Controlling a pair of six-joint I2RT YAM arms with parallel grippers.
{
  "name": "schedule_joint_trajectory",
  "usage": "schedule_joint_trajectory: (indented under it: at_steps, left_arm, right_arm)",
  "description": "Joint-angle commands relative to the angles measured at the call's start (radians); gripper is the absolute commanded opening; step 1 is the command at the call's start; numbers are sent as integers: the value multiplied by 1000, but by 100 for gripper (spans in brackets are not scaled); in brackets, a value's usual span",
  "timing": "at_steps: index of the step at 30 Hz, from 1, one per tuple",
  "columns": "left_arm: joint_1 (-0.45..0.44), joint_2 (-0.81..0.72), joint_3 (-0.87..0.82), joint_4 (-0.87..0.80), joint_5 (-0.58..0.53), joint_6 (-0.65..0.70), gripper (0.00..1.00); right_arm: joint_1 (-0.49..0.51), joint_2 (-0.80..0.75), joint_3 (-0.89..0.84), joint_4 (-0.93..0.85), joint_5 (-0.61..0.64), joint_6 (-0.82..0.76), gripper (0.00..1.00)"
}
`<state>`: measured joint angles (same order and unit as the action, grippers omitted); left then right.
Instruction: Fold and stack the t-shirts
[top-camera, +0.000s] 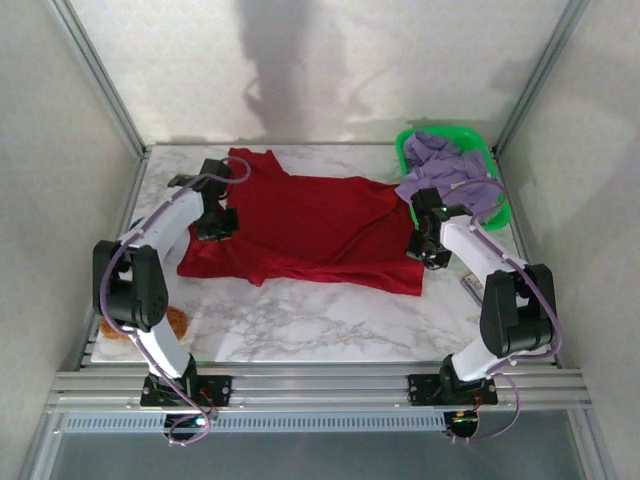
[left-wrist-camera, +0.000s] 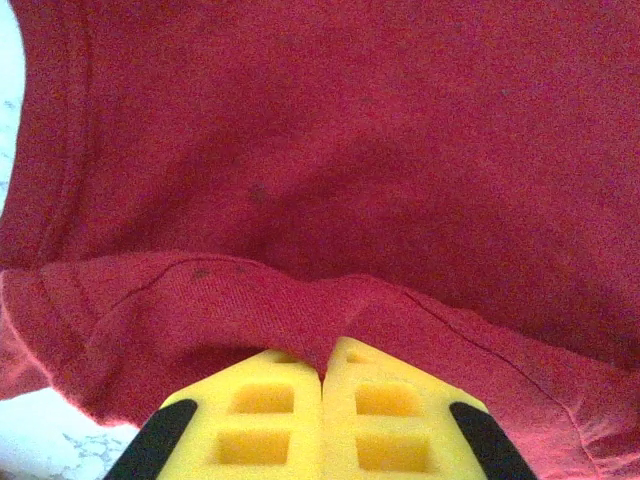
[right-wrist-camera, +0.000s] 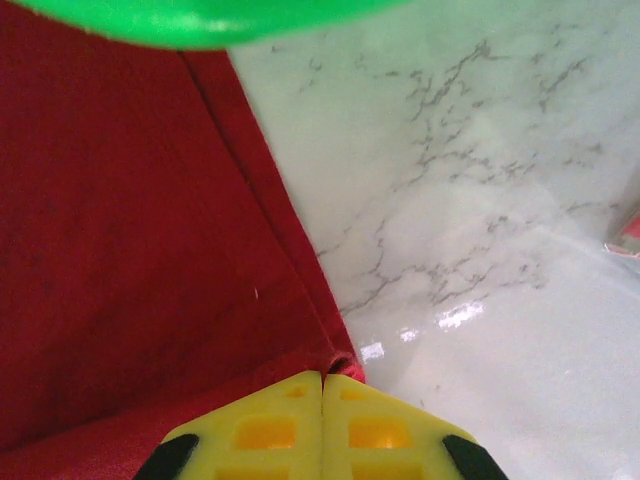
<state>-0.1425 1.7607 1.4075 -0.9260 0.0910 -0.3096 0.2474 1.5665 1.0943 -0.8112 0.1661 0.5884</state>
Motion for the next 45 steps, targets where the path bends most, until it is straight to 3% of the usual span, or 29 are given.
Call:
schedule_joint_trajectory:
  at_steps: [1,9,11,13,15,17,21,25,30,38,45]
  left_arm:
    - [15,52,68,-29,14,36,0]
    - [24,132,135,-21,39,52,0]
    - [33,140,141,-8,54,49,11]
    - [41,136,149,4,61,43,32]
    - [54,123,157,13,60,36,41]
    - [63,97,169,16,58,29,47]
    - [63,45,132,-12,93,14,47]
    - [65,-20,-36,43,100,0,48]
    - [125,-17,-86,68,65,22,43]
    - [218,69,-11,48,78,90,40]
    - [288,99,-61,112,172,113,36]
  right_arm:
    - [-10,27,41,35,46,-13,0]
    - [-10,62,60,82,56,10,0]
    - [-10,63,71,79,53,8,10]
    - [-10,44,74,79,41,8,23]
    - [-8,17,77,65,26,8,34]
    - [-4,-11,79,34,5,11,40]
    - [16,-69,68,-16,-22,25,43]
    - [51,-117,40,-29,-73,53,43]
    - [199,-115,28,59,-175,182,45]
    - [523,145,163,300,-248,390,45]
    - [637,383,336,440,-316,482,44]
